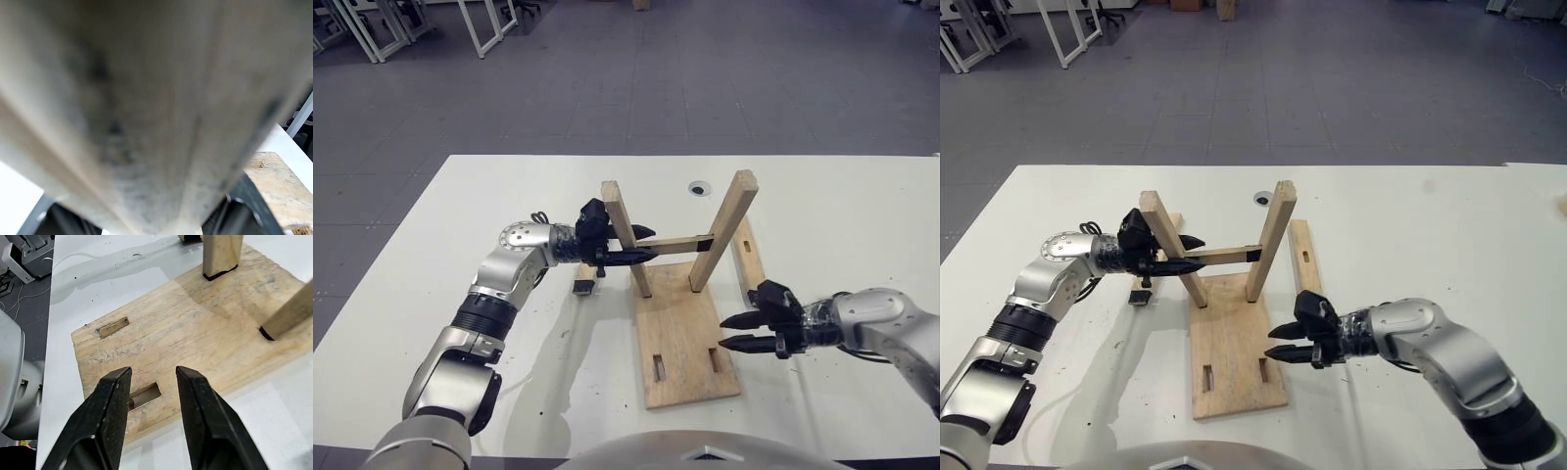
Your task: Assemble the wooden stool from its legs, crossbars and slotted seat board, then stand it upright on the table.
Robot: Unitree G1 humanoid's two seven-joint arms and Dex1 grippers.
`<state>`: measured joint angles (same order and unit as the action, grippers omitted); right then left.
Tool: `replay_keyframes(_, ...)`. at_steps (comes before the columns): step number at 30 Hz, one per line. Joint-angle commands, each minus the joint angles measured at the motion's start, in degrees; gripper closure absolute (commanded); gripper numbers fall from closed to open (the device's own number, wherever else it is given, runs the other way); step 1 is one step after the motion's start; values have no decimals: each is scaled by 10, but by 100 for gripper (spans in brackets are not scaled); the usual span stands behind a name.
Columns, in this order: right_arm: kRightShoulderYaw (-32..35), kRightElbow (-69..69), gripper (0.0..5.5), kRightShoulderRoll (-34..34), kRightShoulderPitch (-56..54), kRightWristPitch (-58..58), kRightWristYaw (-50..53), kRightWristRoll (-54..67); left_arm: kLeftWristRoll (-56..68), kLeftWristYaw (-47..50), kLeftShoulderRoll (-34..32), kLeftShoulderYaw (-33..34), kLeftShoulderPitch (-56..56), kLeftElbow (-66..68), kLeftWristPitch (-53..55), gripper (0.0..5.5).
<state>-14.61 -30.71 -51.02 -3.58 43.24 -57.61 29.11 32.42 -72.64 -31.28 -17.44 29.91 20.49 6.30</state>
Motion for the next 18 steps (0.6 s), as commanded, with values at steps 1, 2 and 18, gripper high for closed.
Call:
replay_keyframes(1, -60, 21, 384, 30, 4, -65, 19, -72, -125, -8, -4, -41, 30, 40, -44, 347)
replay_keyframes(2, -65, 24, 384, 33, 11, -72, 20, -78, -125, -9, -2, -43, 32, 42, -46, 347)
replay_keyframes(18, -89, 65, 379, 63, 63, -113, 82, -151, -169, -42, 2, -10, 83, 77, -60, 158)
